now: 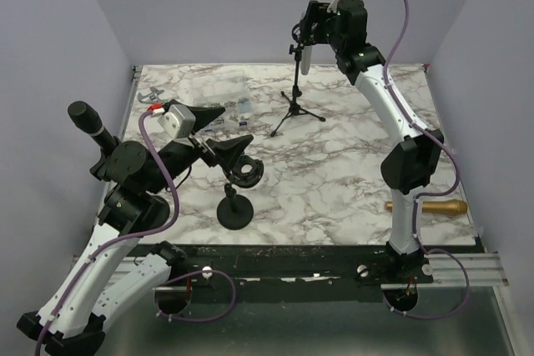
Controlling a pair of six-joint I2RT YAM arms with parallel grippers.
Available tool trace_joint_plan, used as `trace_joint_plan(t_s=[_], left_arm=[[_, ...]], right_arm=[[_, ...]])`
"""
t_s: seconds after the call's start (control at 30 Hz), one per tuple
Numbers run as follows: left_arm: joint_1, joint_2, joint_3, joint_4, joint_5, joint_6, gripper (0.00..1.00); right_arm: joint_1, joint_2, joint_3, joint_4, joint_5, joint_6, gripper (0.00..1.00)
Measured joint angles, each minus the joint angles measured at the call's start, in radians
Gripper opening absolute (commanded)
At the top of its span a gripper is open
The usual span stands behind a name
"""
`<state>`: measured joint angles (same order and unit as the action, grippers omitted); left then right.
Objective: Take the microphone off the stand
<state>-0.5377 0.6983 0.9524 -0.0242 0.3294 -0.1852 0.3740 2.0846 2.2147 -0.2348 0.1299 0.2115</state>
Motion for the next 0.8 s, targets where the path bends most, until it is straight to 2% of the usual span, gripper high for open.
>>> trace_joint_plan(t_s=[0.27, 0.47, 0.57, 0.7, 0.8], left_arm=[[0.000, 0.016, 0.000, 0.000, 0.000, 0.002, 0.99], [0.000, 0.026, 0.000, 0.000, -0.001, 0.002, 0.99], [0.000, 0.026, 0.000, 0.000, 0.000, 0.002, 0.99], [0.000, 0.026, 0.000, 0.000, 0.000, 0.003, 0.99], [0.000, 0.026, 0.000, 0.000, -0.001, 0.005, 0.99]], right_arm=[[0.034, 0.012, 0.000, 0.030, 0.048, -0.070, 0.69], [0.052, 0.034, 0.016, 0.032, 0.076, -0.111, 0.66], [0.053, 0.049, 0.019, 0.033, 0.091, -0.127, 0.55], [0.053, 0.064, 0.037, 0.039, 0.114, -0.143, 0.29], [0.055, 0.076, 0.064, 0.034, 0.131, -0.154, 0.20]])
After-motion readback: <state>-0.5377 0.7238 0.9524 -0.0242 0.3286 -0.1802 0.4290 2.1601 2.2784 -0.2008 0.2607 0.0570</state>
